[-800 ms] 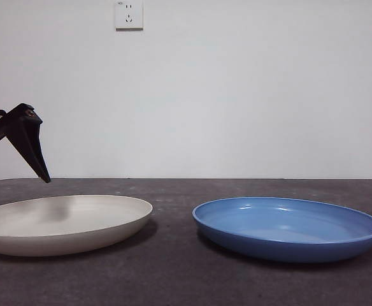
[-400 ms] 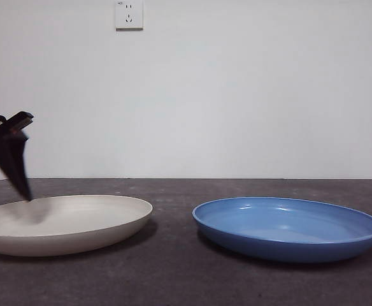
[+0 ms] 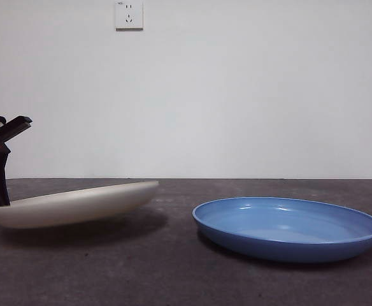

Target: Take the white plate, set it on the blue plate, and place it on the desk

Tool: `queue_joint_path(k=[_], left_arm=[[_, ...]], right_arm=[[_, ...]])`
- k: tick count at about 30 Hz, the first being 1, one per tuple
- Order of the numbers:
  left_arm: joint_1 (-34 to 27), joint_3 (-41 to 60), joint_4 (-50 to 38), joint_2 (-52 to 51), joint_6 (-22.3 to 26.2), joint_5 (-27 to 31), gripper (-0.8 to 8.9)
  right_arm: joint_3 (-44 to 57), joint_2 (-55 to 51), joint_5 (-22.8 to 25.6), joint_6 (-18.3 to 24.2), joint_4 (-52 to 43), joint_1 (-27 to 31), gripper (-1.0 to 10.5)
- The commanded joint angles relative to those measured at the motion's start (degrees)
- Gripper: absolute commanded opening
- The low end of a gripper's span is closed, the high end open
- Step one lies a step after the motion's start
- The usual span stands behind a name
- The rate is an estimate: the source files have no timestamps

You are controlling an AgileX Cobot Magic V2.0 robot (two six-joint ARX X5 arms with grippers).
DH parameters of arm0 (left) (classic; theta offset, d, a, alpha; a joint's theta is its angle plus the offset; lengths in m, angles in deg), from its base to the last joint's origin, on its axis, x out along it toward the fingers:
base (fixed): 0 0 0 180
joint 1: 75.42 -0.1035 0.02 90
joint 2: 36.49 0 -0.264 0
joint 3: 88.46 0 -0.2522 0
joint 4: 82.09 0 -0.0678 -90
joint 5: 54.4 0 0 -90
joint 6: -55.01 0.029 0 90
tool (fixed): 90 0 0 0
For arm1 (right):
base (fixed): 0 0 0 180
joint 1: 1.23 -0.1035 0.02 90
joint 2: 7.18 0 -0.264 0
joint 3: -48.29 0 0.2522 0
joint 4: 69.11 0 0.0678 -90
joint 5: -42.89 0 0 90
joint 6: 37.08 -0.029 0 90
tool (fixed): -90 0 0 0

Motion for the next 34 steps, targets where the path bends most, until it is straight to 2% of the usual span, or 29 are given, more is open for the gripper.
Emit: queue_joint_path(k=[1, 9, 18, 25, 29, 34], left_arm=[[0.0, -2.3, 1.4, 1.3, 1.1, 0.0, 0.07], [4.4, -12.1, 10.6, 1.2, 0.3, 0.0, 0.08], [19.8, -20.0, 13.8, 1.3, -4.0, 0.6, 0.08], [31.9, -23.8, 11.8, 2.9, -7.4, 6.2, 0.09], [35.5, -29.3, 13.5, 7.5, -7.7, 6.7, 0.08], [38.5, -37.6, 15.2, 14.9, -7.7, 10.9, 0.08]], right_arm=[[-1.0, 0.2, 0.0, -0.6, -0.3, -0.2, 5.9], [-2.4, 0.1, 0.4, -2.1, 1.7, -0.2, 5.9], [-10.4, 0.1, 6.3, 1.8, 12.7, -0.2, 5.9], [-17.1, 0.1, 9.3, 3.4, 18.2, -0.2, 5.9], [-19.3, 0.1, 9.2, 3.3, 19.8, -0.2, 5.9], [-21.1, 0.1, 9.0, 3.3, 23.2, -0.2, 5.9]])
